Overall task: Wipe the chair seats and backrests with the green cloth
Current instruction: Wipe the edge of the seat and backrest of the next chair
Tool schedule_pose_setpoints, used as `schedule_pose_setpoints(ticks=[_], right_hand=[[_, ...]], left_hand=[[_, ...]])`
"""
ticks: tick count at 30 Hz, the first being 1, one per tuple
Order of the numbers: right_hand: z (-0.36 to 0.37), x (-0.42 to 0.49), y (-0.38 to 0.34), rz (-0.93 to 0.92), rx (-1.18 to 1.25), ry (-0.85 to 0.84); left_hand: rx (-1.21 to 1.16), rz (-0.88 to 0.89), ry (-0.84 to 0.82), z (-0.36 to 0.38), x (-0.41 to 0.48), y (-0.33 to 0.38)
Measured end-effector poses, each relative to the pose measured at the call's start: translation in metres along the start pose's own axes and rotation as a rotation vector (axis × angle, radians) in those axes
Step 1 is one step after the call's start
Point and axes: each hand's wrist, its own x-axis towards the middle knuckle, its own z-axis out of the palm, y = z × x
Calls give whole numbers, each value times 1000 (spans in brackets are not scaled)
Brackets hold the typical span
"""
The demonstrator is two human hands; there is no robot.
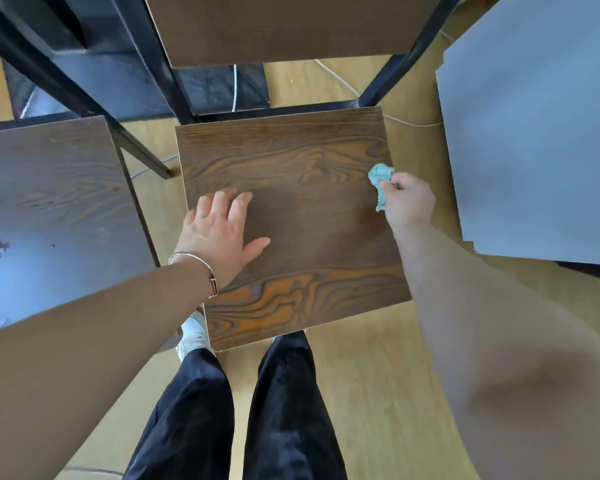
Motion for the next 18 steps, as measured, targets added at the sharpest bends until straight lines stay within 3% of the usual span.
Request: schedule_pose_setpoints(ticks=[6, 18], right_hand=[[30, -50, -9, -103, 73, -1], [92, -216, -22, -469, -37, -340]], left_hand=[[18, 32, -23, -2, -6, -2], [23, 10, -47, 4, -65, -55]])
